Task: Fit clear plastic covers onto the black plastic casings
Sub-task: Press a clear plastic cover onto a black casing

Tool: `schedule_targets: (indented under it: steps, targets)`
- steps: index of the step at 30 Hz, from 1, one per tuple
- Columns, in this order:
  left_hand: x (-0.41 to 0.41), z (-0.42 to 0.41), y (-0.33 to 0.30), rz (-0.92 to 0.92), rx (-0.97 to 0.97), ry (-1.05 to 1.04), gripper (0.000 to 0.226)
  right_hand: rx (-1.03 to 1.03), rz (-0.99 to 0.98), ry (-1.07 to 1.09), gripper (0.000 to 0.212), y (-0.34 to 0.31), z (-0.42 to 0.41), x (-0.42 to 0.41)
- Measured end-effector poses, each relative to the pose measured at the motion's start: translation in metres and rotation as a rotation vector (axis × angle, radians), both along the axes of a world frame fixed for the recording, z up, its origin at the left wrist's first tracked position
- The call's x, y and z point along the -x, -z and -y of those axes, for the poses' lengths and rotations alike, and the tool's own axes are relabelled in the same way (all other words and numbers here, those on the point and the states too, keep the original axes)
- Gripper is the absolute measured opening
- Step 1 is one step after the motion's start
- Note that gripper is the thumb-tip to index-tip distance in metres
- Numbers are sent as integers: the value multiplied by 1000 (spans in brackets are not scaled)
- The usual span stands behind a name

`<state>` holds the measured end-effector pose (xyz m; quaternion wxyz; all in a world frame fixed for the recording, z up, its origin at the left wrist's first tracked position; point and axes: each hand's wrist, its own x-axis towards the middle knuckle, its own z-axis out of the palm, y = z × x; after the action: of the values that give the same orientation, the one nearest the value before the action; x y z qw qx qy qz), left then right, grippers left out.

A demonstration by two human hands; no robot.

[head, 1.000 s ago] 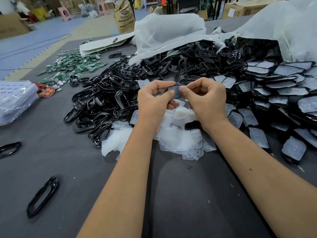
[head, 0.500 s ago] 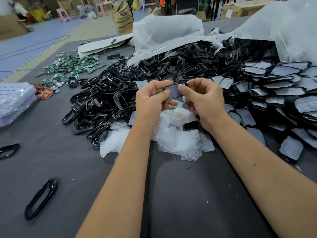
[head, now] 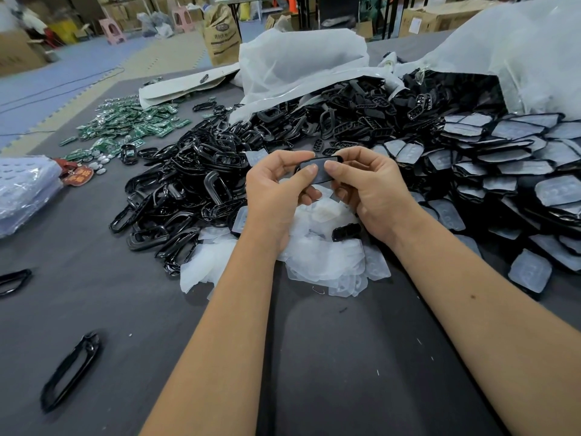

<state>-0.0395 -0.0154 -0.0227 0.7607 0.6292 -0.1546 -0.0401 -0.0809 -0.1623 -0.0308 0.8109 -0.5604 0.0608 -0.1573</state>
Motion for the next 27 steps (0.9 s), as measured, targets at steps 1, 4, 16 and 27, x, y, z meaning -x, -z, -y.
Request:
schedule_targets:
  steps: [1, 4, 16, 27]
  targets:
    - [0, 0, 0, -3, 4, 1, 16, -9, -1, -6, 16, 0, 0, 0]
    - [0, 1, 0, -10, 4, 7, 17, -16, -5, -6, 18, -1, -1, 1]
    - [0, 4, 4, -12, 2, 25, 15, 175, 10, 89, 9, 2, -7, -1]
    - [-1, 4, 4, -34, 9, -12, 15, 118, 18, 68, 15, 4, -5, -4]
